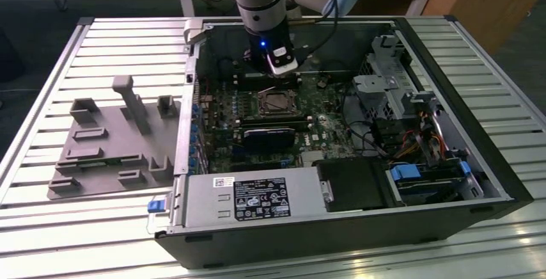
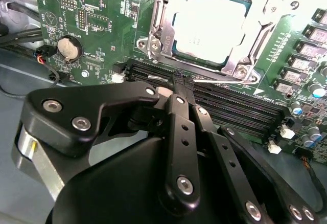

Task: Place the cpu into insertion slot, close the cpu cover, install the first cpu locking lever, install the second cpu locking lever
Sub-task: 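Install the first cpu locking lever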

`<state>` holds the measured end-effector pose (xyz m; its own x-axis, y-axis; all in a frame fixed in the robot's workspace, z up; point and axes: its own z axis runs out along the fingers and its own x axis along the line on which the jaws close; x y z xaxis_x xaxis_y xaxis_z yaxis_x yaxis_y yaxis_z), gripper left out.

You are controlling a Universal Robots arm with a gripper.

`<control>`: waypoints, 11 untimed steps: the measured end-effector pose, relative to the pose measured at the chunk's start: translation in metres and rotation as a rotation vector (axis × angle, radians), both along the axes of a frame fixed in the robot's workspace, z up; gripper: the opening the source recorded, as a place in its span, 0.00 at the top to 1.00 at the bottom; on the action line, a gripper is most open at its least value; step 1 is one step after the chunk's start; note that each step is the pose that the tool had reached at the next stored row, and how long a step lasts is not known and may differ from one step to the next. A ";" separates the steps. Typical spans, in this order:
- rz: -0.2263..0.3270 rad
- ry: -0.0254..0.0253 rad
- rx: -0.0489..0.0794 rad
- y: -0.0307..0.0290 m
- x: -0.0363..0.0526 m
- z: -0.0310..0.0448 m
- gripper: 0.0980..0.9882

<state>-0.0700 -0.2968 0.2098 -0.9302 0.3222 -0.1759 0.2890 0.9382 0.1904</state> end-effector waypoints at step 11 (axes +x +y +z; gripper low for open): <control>-0.006 0.0001 -0.025 0.0019 0.0014 -0.0009 1.00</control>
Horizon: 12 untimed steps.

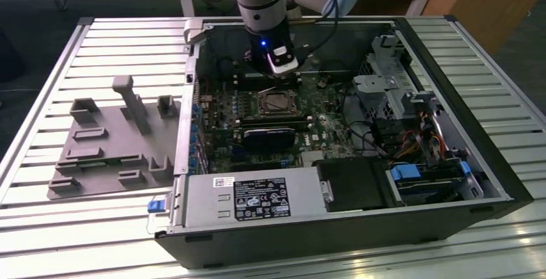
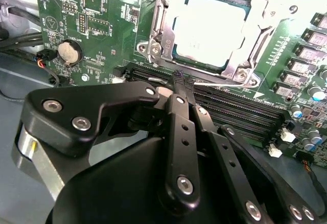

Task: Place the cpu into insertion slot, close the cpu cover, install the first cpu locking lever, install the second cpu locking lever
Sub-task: 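Install the first cpu locking lever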

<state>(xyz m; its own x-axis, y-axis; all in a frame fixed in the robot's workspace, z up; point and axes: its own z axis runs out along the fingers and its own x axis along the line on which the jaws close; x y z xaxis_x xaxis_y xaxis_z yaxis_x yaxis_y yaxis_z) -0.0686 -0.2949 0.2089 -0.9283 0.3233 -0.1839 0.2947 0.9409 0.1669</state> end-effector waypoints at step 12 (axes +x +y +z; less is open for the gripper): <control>-0.010 0.0000 -0.015 0.0022 0.0027 -0.0011 1.00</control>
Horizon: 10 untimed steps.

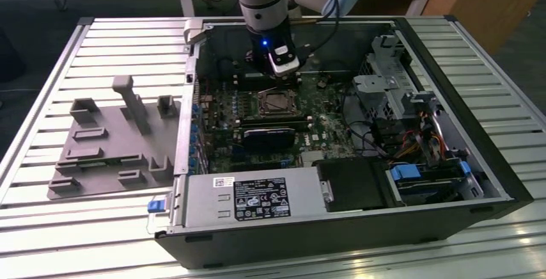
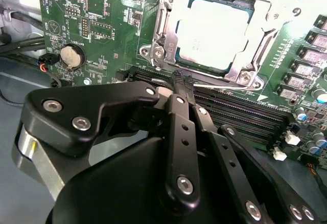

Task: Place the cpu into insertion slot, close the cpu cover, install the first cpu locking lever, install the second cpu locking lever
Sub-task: 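Install the first cpu locking lever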

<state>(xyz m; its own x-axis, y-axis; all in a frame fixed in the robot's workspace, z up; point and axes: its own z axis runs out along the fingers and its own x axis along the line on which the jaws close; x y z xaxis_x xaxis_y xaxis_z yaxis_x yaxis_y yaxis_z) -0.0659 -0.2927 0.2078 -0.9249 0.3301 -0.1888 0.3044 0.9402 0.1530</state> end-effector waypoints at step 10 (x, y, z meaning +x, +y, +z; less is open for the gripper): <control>-0.016 0.0000 -0.003 0.0036 0.0008 -0.0007 1.00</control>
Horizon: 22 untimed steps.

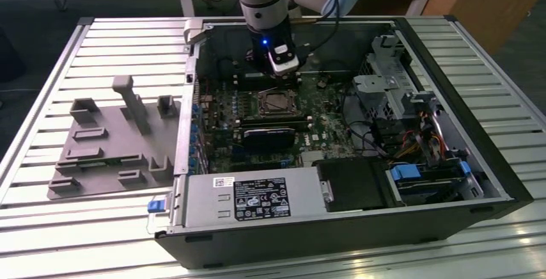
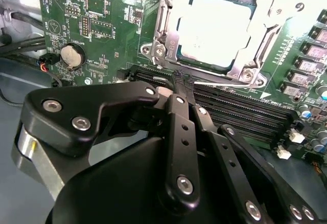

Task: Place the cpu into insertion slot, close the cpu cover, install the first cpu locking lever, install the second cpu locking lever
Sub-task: 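Install the first cpu locking lever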

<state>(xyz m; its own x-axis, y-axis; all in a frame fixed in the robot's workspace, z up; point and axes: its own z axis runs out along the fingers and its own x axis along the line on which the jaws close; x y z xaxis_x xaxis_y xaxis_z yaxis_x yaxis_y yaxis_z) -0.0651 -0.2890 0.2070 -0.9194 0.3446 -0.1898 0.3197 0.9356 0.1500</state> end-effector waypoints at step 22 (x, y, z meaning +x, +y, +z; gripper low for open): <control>-0.170 0.0001 -0.002 0.0070 0.0005 -0.0038 1.00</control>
